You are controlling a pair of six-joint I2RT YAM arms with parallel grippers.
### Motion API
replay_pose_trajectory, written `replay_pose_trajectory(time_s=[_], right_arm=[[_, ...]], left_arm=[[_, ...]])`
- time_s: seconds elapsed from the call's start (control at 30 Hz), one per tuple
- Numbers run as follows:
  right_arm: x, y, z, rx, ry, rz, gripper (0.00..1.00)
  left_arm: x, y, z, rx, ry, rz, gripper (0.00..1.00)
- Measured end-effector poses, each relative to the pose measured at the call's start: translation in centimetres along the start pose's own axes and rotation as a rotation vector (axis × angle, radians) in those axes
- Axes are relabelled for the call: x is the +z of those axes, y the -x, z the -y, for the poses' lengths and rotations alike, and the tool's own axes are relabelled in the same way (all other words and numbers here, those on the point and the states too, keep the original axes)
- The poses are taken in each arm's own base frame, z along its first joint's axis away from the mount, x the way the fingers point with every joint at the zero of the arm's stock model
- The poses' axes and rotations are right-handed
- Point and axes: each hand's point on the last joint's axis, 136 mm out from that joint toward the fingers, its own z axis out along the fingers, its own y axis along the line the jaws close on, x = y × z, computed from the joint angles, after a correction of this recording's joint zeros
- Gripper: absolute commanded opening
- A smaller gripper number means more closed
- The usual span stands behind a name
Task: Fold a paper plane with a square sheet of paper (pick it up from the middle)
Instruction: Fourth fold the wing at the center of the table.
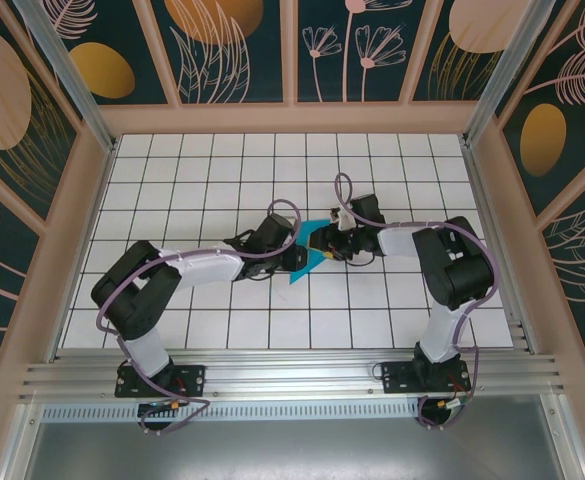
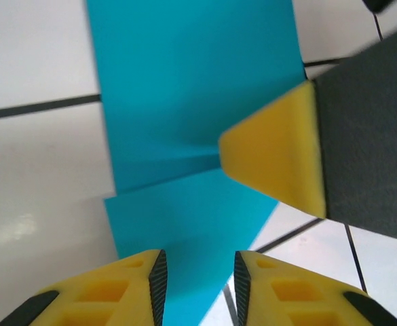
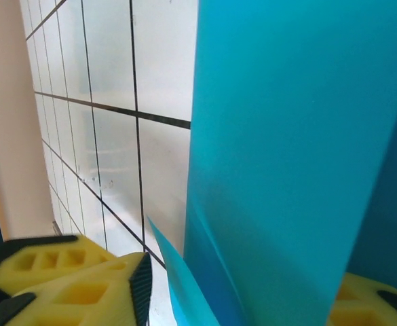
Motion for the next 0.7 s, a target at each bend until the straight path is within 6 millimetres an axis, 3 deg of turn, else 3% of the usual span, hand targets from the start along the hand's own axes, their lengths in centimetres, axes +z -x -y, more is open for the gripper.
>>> replay_pose_trajectory(time_s=[0.1, 0.2, 0.37, 0.57, 0.7], right_arm=[[0.0, -0.2, 0.0, -0.014, 0.003, -0.007, 0.52], [0.0, -0.4, 0.0, -0.027, 0.001, -0.016, 0.52], [0.0, -0.5, 0.1, -0.054, -0.005, -0.026, 0.52], [-0.1, -0.1, -0.4, -0.1, -0.001, -0.028, 0.53], [-0.1, -0.2, -0.3, -0.114, -0.007, -0.042, 0.46]], left_arm=[[0.1, -0.2, 0.4, -0.01, 0.004, 0.005, 0.17], [0.6, -0.2, -0.5, -0.039, 0.049, 0.02, 0.13], [1.5, -0.5, -2.5, -0.071, 0.144, 0.021, 0.1], [2.1, 0.1, -2.9, -0.087, 0.176, 0.035, 0.09], [2.2, 0.0, -3.3, -0.091, 0.19, 0.032, 0.09]])
